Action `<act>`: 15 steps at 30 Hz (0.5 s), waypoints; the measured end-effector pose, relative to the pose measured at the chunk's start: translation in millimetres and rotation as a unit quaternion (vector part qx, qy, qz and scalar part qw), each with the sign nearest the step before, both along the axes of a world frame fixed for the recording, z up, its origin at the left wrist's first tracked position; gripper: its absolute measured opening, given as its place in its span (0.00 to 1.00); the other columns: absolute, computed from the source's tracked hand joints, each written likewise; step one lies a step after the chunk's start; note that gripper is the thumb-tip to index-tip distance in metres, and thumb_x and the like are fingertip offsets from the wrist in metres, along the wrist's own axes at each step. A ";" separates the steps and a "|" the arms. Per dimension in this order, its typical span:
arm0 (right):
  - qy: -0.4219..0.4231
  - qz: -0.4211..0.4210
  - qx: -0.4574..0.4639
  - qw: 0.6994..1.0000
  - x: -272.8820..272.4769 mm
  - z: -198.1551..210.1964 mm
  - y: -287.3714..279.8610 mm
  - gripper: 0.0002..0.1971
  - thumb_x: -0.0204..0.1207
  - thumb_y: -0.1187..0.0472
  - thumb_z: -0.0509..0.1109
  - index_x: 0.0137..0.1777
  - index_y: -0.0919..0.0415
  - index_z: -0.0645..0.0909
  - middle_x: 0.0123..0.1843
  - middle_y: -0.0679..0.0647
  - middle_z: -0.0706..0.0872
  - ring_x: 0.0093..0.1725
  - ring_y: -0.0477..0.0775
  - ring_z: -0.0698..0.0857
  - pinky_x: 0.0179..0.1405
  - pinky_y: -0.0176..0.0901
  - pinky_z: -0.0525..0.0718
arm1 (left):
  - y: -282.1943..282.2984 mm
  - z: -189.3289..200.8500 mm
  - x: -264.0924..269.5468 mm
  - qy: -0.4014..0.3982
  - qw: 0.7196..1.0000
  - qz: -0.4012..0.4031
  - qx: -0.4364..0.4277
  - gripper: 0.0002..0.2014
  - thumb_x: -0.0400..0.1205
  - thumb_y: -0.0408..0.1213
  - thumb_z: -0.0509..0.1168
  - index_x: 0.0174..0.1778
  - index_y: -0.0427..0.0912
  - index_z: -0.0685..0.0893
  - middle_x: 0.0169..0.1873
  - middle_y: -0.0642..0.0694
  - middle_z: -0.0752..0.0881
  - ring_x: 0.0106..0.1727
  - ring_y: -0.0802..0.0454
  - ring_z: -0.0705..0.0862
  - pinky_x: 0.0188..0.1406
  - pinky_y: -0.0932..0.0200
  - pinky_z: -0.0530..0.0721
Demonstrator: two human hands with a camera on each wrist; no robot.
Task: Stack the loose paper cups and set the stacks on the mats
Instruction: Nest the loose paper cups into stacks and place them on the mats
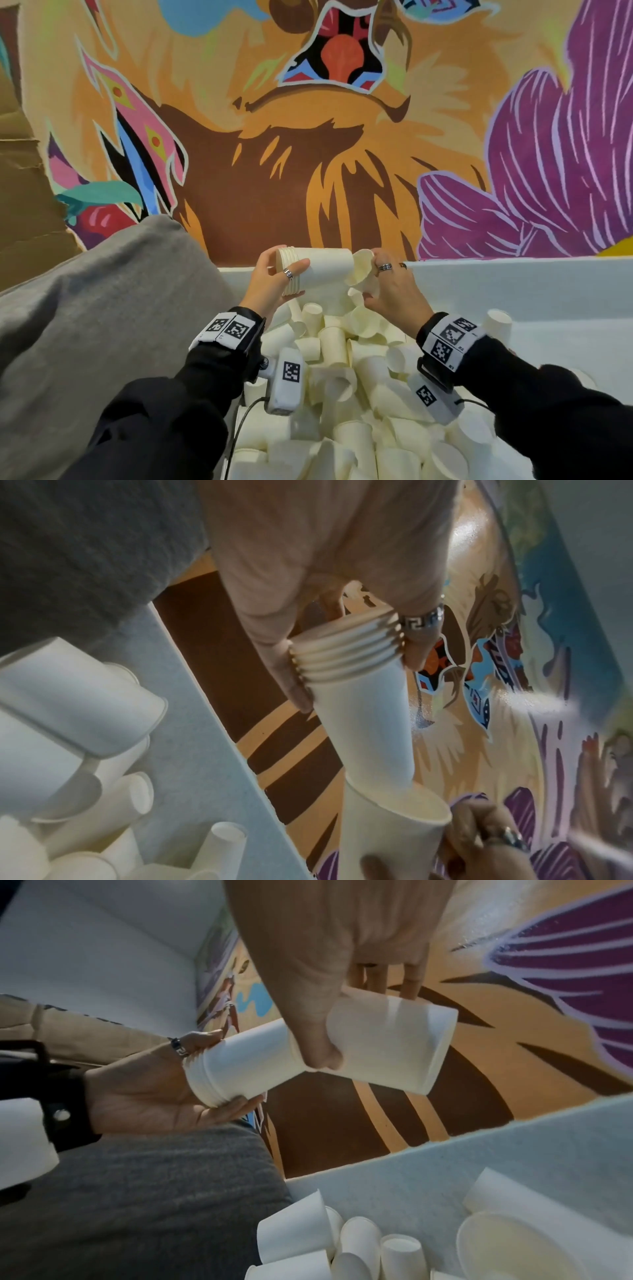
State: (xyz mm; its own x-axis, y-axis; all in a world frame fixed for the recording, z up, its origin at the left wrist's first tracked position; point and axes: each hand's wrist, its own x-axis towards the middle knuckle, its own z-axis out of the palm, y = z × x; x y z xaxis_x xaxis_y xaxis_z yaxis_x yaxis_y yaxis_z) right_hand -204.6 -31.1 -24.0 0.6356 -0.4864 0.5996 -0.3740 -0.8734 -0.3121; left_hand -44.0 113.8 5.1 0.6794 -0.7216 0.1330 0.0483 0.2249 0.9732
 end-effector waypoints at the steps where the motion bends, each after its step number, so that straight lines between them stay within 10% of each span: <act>1: 0.017 0.008 -0.041 0.999 -2.6 3.6 0.4 0.29 0.64 0.65 0.77 0.66 0.63 0.71 0.66 0.58 0.76 0.62 0.63 0.76 0.60 0.53 0.71 | -2.4 0.7 -5.1 0.000 1.000 -0.008 0.009 0.21 0.77 0.34 0.71 0.63 0.51 0.73 0.61 0.43 0.76 0.53 0.51 0.80 0.44 0.52 0.87; 8: 0.035 0.073 -0.227 0.970 -37.9 33.4 1.6 0.34 0.49 0.63 0.84 0.51 0.58 0.67 0.53 0.61 0.85 0.50 0.66 0.85 0.48 0.57 0.79 | -29.5 9.9 -58.0 -0.008 0.996 -0.087 0.029 0.22 0.77 0.36 0.71 0.66 0.48 0.74 0.61 0.40 0.79 0.55 0.45 0.83 0.53 0.42 0.87; 15: 0.003 0.118 -0.126 0.985 -101.4 54.5 -38.4 0.31 0.63 0.46 0.78 0.61 0.60 0.71 0.50 0.56 0.81 0.49 0.59 0.83 0.51 0.51 0.73 | -69.9 11.1 -112.0 0.005 0.994 -0.104 0.018 0.23 0.77 0.35 0.71 0.68 0.45 0.75 0.59 0.41 0.80 0.53 0.44 0.84 0.48 0.44 0.89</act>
State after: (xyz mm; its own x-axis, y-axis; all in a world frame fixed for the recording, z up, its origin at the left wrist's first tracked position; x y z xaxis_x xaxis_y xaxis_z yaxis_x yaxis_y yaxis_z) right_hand -306.0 -69.5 30.5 0.7172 -0.1612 0.6780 -0.1520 -0.9856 -0.0735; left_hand -156.0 43.9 16.1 0.5155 -0.8512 0.0983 0.0991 0.1732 0.9799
